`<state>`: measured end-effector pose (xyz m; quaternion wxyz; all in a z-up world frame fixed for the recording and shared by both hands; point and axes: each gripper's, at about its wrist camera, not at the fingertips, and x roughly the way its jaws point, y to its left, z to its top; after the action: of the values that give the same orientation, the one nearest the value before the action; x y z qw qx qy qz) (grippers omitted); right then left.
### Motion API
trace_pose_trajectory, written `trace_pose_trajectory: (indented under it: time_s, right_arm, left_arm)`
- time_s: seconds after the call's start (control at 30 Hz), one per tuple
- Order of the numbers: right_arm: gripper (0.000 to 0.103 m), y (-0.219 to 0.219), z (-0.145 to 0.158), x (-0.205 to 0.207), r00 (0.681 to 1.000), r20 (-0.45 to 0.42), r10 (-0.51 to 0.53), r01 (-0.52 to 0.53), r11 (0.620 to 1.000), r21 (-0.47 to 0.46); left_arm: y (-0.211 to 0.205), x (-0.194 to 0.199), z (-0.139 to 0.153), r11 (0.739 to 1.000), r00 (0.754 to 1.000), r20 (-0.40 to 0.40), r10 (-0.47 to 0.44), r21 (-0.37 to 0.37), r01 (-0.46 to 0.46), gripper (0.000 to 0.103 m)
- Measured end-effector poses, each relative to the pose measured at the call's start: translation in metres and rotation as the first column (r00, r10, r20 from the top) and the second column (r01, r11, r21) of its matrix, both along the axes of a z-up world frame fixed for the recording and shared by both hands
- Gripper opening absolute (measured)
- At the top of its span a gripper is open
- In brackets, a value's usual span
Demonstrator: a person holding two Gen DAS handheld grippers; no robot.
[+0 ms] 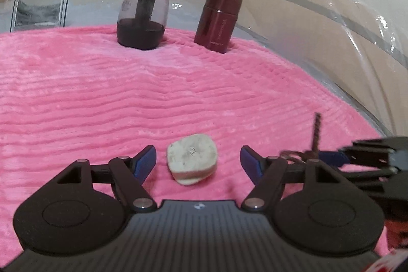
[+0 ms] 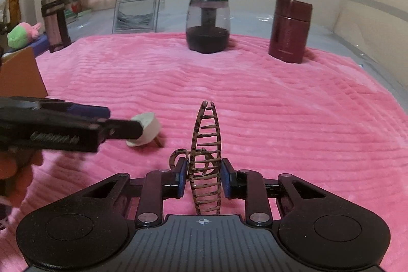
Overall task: Organize rigid objects
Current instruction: 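Grasp the bent wire rack with the right tool while the left tool approaches the white night light, then grasp the white night light with the left tool while the right tool holds the rack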
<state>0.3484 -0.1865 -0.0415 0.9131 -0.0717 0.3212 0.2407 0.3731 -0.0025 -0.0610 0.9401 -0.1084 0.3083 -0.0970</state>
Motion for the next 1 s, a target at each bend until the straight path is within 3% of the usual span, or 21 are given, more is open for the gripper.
trace_pose_trajectory:
  time_s: [0.2,0.33,0.5,0.73,1.0]
  right_arm:
    - [0.024,-0.005,-0.003,0.0,1.0,-0.007,-0.015,0.015,1.0,0.004]
    - [0.024,-0.005,-0.004,0.002,1.0,-0.009,-0.024,0.024,1.0,0.007]
    - [0.024,-0.005,-0.005,0.0,0.999,-0.014,-0.049,0.049,0.999,0.021]
    - [0.024,-0.012,0.005,-0.021,0.995,-0.032,-0.09,0.092,0.992,0.082]
    - [0.024,-0.007,0.034,-0.084,0.996,-0.032,-0.086,0.09,0.986,0.144]
  left_arm:
    - [0.001,0.021,-0.013,1.0,0.999,-0.041,-0.007,0.003,0.007,0.06]
    - [0.0,0.025,-0.016,1.0,0.998,-0.058,-0.021,0.006,0.022,0.047]
    - [-0.001,0.016,-0.011,1.0,0.998,-0.063,-0.018,0.012,0.019,0.047]
    - [-0.007,-0.033,0.012,0.999,0.999,-0.033,-0.038,0.032,0.039,0.046]
    - [-0.016,-0.117,0.063,0.996,0.998,0.021,-0.065,0.068,0.064,0.046]
